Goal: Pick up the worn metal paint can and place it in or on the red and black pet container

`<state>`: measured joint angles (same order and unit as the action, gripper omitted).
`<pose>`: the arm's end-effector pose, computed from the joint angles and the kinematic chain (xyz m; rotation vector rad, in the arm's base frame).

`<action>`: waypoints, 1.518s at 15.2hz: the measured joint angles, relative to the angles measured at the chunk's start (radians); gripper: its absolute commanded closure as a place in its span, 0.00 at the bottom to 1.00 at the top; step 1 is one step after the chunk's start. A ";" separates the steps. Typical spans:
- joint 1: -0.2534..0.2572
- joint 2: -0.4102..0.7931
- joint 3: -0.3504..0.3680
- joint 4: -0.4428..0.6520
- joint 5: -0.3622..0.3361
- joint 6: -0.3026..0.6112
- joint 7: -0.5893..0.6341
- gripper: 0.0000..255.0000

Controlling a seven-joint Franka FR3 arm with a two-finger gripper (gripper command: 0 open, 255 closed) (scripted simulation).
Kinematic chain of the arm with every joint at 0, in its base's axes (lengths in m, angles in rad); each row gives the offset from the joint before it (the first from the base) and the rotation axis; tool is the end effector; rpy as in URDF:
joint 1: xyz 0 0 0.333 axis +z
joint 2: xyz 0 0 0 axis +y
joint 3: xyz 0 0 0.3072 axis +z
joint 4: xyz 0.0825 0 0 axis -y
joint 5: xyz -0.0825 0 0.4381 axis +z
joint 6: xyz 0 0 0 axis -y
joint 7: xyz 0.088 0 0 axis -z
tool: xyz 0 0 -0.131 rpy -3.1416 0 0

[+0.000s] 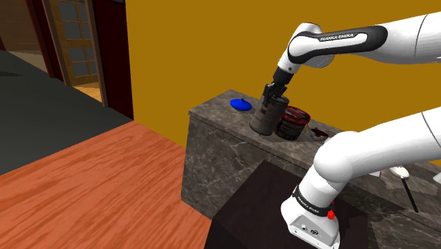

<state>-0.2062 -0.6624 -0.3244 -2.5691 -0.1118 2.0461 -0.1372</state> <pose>0.3675 -0.2155 0.4279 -3.0451 0.4510 -0.2163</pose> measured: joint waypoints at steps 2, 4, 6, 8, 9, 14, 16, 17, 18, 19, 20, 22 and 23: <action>0.002 -0.002 0.004 0.024 0.003 -0.026 0.002 1.00; 0.005 -0.005 0.012 0.052 0.007 -0.057 0.008 1.00; 0.004 -0.010 0.013 0.073 0.008 -0.083 0.006 1.00; 0.004 -0.021 0.020 0.092 0.010 -0.112 0.010 1.00; 0.006 -0.015 0.020 0.111 0.012 -0.126 0.009 1.00; 0.011 -0.011 0.028 0.181 0.019 -0.191 0.011 1.00; 0.014 -0.006 0.032 0.211 0.022 -0.216 0.014 1.00; 0.014 -0.006 0.033 0.227 0.023 -0.232 0.013 1.00; 0.016 -0.005 0.036 0.237 0.025 -0.242 0.016 1.00; 0.016 -0.004 0.037 0.255 0.026 -0.258 0.016 1.00; 0.016 -0.004 0.037 0.267 0.026 -0.271 0.015 1.00; 0.018 0.002 0.039 0.301 0.029 -0.298 0.014 1.00; 0.019 0.001 0.042 0.314 0.030 -0.312 0.017 1.00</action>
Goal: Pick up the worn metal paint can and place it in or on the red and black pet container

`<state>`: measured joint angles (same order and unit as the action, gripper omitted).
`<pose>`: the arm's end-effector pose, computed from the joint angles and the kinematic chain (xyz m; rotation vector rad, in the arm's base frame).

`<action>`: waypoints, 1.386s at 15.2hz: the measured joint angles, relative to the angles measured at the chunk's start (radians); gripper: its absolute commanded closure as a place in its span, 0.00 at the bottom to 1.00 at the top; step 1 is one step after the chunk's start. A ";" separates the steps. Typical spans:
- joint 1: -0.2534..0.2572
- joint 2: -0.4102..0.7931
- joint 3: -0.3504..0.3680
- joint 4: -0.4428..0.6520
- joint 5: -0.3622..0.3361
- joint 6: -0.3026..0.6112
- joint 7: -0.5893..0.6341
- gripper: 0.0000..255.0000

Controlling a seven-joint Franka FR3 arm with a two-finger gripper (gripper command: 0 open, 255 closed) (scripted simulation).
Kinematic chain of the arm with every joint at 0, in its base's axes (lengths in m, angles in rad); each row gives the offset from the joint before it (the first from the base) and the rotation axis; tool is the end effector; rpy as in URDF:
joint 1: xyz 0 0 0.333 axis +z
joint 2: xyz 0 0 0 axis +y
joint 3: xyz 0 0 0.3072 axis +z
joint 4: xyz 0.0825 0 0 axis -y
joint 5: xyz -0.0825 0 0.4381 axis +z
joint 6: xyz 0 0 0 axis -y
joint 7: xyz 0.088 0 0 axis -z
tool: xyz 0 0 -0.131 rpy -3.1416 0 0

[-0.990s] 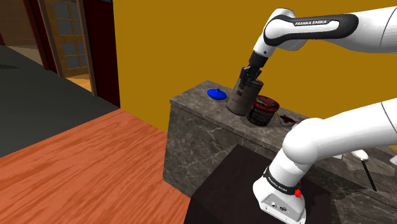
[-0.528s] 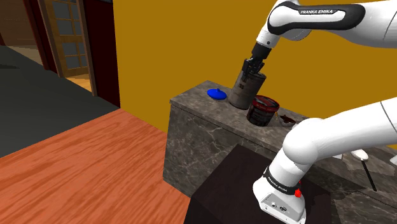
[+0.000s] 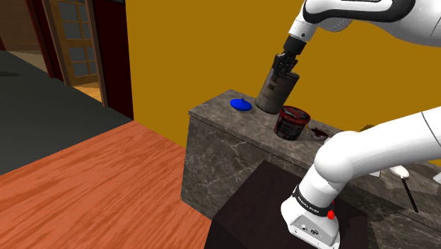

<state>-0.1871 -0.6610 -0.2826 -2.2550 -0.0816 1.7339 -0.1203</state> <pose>0.3707 -0.2171 0.5680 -3.0452 0.4511 -0.2162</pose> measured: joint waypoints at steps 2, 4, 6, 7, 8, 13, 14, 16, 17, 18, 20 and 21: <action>0.002 0.008 0.000 0.031 0.002 -0.023 -0.001 1.00; 0.004 0.014 0.004 0.060 0.005 -0.046 0.001 1.00; 0.007 0.022 0.006 0.092 0.008 -0.071 0.002 1.00; 0.008 0.024 0.008 0.109 0.010 -0.085 0.004 1.00; 0.009 0.032 0.008 0.128 0.011 -0.096 0.004 1.00; -0.003 0.050 -0.047 0.219 -0.007 -0.166 -0.065 1.00; -0.008 0.051 -0.065 0.240 -0.014 -0.185 -0.087 1.00; -0.014 0.068 -0.106 0.285 -0.026 -0.212 -0.136 1.00; -0.016 0.080 -0.125 0.312 -0.030 -0.225 -0.158 1.00; -0.016 0.093 -0.142 0.344 -0.033 -0.243 -0.179 1.00; -0.017 0.124 -0.185 0.408 -0.037 -0.273 -0.229 1.00; -0.020 0.131 -0.208 0.432 -0.043 -0.289 -0.256 1.00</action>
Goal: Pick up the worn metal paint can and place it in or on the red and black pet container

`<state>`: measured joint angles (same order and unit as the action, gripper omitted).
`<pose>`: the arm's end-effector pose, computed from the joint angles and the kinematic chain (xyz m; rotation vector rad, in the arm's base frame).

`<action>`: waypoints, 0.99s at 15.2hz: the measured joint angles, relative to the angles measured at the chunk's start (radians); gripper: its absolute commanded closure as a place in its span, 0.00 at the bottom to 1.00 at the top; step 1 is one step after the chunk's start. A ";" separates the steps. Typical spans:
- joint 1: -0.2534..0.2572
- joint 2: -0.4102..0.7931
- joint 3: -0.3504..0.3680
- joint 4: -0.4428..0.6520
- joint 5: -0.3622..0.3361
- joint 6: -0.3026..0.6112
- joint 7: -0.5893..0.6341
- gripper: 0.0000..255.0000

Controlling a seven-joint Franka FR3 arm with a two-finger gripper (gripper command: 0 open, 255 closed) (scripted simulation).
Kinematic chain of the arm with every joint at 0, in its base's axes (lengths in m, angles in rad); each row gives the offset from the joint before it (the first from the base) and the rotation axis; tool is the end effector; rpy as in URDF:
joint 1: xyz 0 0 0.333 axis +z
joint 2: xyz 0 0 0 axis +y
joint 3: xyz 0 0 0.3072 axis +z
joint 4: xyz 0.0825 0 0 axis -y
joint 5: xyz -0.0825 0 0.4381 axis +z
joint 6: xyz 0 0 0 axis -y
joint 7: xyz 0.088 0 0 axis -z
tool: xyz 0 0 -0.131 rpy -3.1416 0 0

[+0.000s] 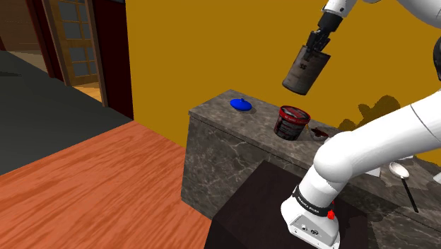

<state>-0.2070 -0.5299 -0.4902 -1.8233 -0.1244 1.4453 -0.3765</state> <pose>0.2920 -0.3470 0.6864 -3.0442 0.4530 -0.2168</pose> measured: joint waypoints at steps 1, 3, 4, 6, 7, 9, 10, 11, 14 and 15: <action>-0.002 0.006 -0.017 0.020 -0.003 -0.013 -0.021 1.00; 0.001 0.042 -0.060 0.087 -0.001 -0.042 -0.068 1.00; 0.001 0.047 -0.070 0.091 -0.003 -0.040 -0.079 1.00; -0.002 0.043 -0.079 0.070 -0.007 -0.022 -0.089 1.00; -0.004 0.037 -0.078 0.053 -0.010 -0.012 -0.088 1.00; -0.008 0.024 -0.078 0.016 -0.016 0.013 -0.087 1.00; -0.010 0.018 -0.080 -0.002 -0.019 0.027 -0.089 1.00; -0.012 0.013 -0.080 -0.018 -0.021 0.038 -0.088 1.00; -0.019 -0.008 -0.078 -0.080 -0.030 0.079 -0.083 1.00; -0.021 -0.014 -0.078 -0.098 -0.033 0.092 -0.082 1.00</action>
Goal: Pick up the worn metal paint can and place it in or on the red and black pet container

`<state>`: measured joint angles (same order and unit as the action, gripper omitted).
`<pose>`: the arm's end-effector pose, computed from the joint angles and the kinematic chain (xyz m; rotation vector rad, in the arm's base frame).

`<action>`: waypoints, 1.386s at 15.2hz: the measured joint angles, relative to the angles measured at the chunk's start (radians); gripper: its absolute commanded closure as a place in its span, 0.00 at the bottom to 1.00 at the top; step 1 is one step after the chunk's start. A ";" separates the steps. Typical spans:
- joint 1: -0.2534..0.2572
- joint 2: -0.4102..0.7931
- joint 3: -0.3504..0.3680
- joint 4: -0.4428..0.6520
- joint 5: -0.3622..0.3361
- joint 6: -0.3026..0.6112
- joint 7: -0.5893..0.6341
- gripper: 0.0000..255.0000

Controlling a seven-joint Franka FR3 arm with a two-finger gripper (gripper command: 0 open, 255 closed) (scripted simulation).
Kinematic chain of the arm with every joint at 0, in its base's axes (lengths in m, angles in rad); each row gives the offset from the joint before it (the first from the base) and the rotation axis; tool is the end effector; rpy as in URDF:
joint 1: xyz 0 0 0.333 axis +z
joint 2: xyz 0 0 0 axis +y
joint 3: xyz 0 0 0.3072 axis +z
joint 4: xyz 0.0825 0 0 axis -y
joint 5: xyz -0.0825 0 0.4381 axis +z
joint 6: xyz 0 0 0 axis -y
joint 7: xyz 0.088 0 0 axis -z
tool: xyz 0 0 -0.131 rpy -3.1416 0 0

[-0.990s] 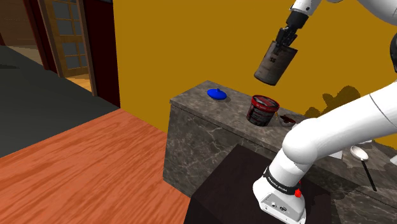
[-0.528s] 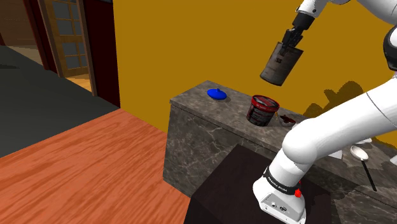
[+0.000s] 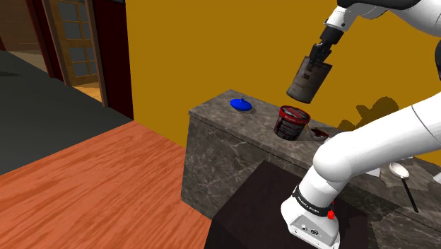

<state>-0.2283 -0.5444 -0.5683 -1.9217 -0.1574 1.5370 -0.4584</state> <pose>0.2679 -0.3872 0.6390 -3.0441 0.4510 -0.2158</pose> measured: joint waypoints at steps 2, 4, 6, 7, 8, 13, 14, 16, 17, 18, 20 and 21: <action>-0.004 -0.012 0.000 -0.036 -0.005 0.025 0.002 1.00; -0.007 -0.019 -0.003 -0.065 -0.010 0.048 0.002 1.00; -0.011 -0.026 -0.007 -0.098 -0.015 0.073 0.001 1.00; -0.013 -0.030 -0.008 -0.114 -0.017 0.086 0.001 1.00; -0.014 -0.032 -0.011 -0.132 -0.020 0.101 0.000 1.00; -0.023 -0.052 -0.015 -0.212 -0.031 0.164 0.005 1.00; -0.025 -0.054 -0.017 -0.225 -0.034 0.175 0.004 1.00; -0.025 -0.057 -0.018 -0.240 -0.035 0.195 0.004 1.00; -0.025 -0.058 -0.017 -0.243 -0.035 0.199 0.004 1.00; -0.026 -0.059 -0.017 -0.243 -0.035 0.200 0.003 1.00; -0.026 -0.059 -0.017 -0.244 -0.035 0.203 0.003 1.00; -0.026 -0.060 -0.017 -0.246 -0.035 0.203 0.003 1.00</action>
<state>-0.2548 -0.6042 -0.5848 -2.1673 -0.1921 1.7403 -0.4555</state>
